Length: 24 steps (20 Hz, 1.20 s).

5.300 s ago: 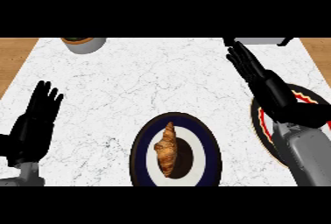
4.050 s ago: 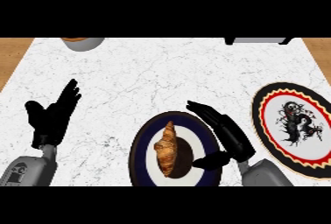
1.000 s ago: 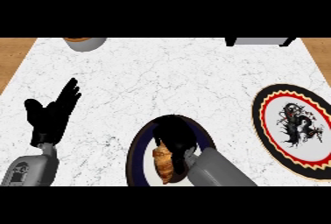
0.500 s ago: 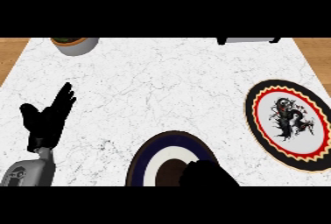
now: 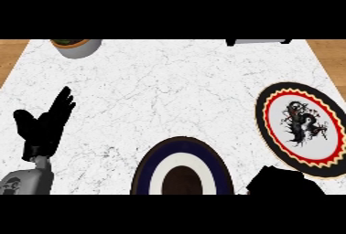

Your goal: Pick the croissant from the plate and place it in the plate

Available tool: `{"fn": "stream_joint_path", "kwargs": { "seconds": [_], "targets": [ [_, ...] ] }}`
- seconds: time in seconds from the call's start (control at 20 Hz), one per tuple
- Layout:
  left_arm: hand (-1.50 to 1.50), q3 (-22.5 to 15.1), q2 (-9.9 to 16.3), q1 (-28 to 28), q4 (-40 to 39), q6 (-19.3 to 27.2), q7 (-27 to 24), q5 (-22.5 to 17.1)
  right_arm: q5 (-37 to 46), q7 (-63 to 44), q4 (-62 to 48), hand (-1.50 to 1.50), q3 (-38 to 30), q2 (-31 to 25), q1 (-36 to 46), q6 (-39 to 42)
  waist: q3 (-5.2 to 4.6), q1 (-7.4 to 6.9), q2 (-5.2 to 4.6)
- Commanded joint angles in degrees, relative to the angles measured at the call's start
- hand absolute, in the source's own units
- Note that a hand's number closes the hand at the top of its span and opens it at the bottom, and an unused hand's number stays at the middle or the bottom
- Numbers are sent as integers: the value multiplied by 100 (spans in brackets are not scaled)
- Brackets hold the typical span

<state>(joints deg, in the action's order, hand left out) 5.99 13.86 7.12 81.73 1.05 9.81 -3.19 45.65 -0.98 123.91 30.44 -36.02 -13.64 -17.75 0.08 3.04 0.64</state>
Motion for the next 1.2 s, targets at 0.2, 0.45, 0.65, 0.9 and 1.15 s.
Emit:
{"fn": "stream_joint_path", "kwargs": {
  "seconds": [0.2, 0.45, 0.65, 0.9, 1.15],
  "targets": [
    [0, -213, -154, -20, 254, 32, 36, 147, -2050, 451, 122, 150, -1928, -370, -876, -349, -1, -241, -53],
    [0, -113, -102, 198, -139, -116, -32, 83, -3617, 992, -808, 150, -3273, -680, -410, 334, -5, -258, -68],
    [0, -55, -22, 176, 89, -166, 176, 47, -3708, 1820, -2302, 150, -3586, -576, -58, 632, -4, -300, -67],
    [0, -107, -126, 485, -56, -234, 256, 2, -3123, 1974, -3994, 150, -3388, -590, 1382, 828, -5, -389, -86],
    [0, -207, -219, 346, -365, -121, -279, 304, -2974, 2863, -5680, 150, -3284, -836, 1959, 1507, 0, -438, -109]
  ]
}}
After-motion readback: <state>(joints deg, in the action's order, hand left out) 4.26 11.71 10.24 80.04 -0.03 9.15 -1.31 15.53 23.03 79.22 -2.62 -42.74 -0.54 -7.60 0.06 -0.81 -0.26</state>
